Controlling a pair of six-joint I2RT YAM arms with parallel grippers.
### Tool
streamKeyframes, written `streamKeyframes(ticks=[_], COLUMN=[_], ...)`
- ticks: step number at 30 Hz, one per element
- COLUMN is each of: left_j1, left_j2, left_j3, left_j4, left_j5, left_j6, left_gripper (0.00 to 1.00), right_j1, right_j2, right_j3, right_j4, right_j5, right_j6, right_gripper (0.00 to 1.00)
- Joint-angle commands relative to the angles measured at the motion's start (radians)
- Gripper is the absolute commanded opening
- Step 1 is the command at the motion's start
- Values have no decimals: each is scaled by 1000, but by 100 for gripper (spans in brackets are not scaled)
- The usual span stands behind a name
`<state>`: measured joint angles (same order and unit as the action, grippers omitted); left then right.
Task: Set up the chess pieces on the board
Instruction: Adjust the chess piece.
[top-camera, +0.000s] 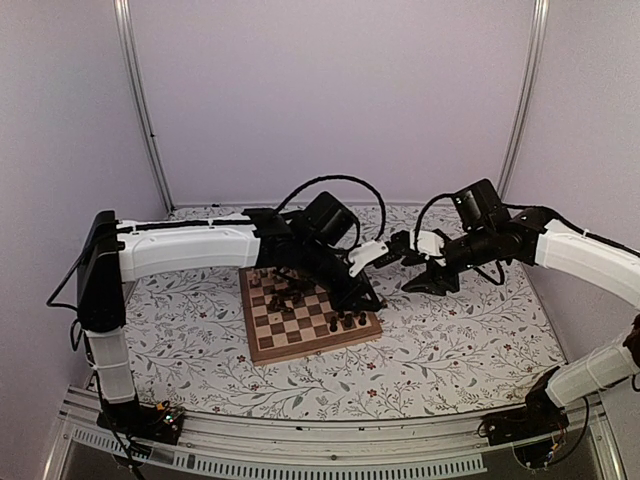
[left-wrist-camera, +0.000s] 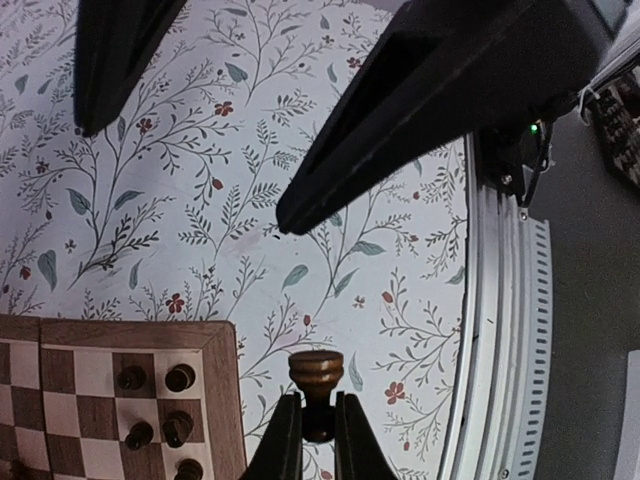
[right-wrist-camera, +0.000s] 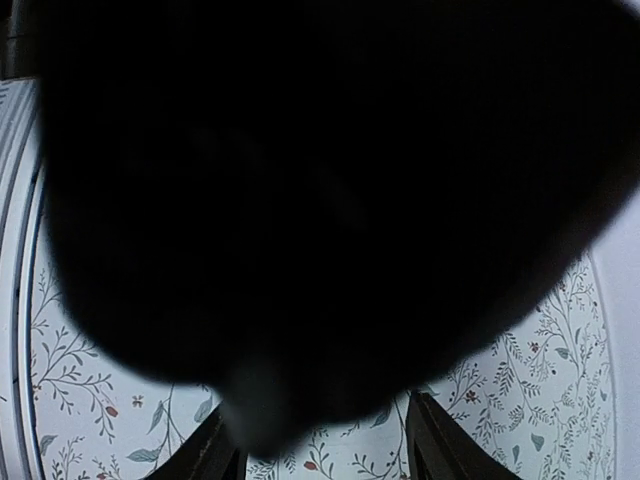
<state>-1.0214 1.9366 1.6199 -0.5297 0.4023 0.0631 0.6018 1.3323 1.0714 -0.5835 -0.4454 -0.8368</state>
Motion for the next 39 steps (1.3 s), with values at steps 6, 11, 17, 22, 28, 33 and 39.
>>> streamKeyframes(ticks=[6,11,17,22,28,33,39], left_j1=[40,70,100,114,121,122,122], left_j2=[-36,-58,-86,-91,-74,-63,-54], left_j3=[-53,-81,-111,-115,-108,-110,-112], left_j4=[29,56,108,121,131,133,132], left_j5=[113,110,199,231,283,311,322], left_j6=[-38,-60,-111,-132,-150,-159,-164], left_gripper=[4,4,4,5,5,6,6], right_j1=[159,180,186,194,247,300,330], right_j2=[74,82,44,49,77,126,139], right_j3=[85,86,78,68,100,134,126], right_j4=[-22,-37,-91,-104,-52,-43,-37], right_j5=[215,223,203,190,248,296,343], right_j6=[-45,-38,-55,-60,-42,-55,-68], right_gripper=[56,56,57,57,57,55,44])
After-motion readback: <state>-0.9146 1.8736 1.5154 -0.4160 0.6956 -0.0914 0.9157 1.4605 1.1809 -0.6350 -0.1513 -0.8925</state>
